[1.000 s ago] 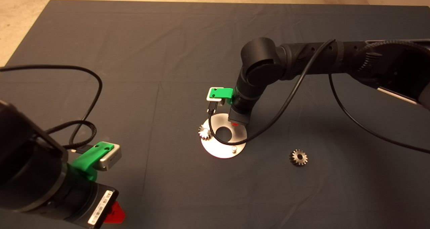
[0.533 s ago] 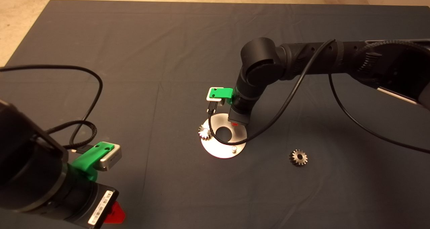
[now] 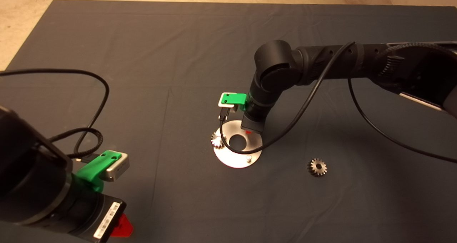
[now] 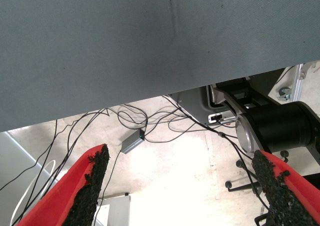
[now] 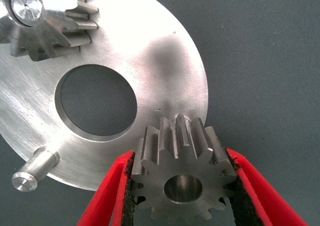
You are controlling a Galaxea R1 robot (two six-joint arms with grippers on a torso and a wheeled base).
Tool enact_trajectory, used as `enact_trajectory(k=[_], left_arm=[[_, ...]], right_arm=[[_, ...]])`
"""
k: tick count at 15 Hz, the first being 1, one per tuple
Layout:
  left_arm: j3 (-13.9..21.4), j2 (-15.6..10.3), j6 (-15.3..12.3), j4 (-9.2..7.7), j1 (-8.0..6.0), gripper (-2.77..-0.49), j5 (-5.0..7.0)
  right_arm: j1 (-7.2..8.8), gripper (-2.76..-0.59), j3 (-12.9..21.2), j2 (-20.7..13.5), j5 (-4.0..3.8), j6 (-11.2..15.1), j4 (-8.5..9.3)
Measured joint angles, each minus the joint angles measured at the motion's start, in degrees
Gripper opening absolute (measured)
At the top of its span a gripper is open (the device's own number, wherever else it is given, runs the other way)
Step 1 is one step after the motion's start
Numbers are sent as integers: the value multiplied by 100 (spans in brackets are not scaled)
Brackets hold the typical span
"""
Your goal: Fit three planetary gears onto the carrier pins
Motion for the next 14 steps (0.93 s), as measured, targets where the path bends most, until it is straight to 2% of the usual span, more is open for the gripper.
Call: enact_trajectory(k=[8, 10, 14], left_arm=[[0, 0, 0, 0, 0, -122, -1], [0, 0, 0, 0, 0, -122, -2], [0, 0, 0, 0, 0, -122, -1]], right_arm=[[0, -229, 0, 2, -5, 1, -27], [0, -228, 0, 0, -5, 1, -77], [-2, -229, 0, 2, -7, 1, -311]])
